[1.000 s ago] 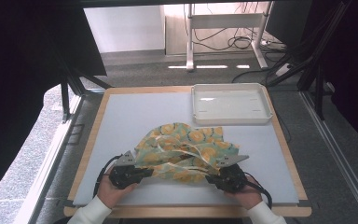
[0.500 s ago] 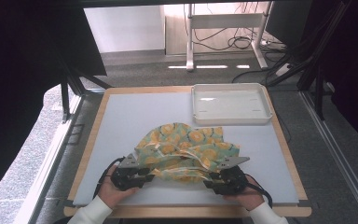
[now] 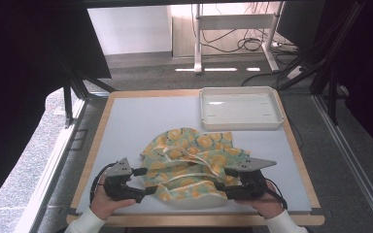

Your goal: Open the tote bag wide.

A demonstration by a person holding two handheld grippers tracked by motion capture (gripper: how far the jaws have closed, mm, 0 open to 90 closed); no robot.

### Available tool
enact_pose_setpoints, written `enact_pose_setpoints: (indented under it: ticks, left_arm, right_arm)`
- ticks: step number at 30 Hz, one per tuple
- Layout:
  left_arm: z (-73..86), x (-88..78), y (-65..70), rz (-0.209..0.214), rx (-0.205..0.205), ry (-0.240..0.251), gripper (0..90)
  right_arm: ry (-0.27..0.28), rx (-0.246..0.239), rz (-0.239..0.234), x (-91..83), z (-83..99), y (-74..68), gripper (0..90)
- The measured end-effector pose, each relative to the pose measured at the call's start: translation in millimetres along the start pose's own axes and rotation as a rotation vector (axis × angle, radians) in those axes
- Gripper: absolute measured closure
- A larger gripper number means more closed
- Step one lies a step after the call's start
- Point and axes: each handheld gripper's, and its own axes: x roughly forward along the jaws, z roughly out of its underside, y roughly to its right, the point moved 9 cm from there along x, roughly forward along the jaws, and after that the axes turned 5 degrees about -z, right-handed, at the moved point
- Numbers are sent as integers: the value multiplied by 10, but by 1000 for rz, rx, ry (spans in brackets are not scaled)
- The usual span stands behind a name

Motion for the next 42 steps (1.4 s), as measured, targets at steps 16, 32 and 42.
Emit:
enact_pose_setpoints:
  ticks: [16, 32, 42]
  left_arm:
    - [-366, 236, -477, -162, -26, -17, 207]
    - [-321, 436, -569, -136, -64, -54, 791]
    - [-353, 409, -535, -120, -88, -38, 900]
  right_arm:
    - [59, -51, 30, 41, -520, 151, 366]
    - [42, 11, 41, 25, -425, 338, 366]
    - [54, 17, 53, -14, -418, 356, 368]
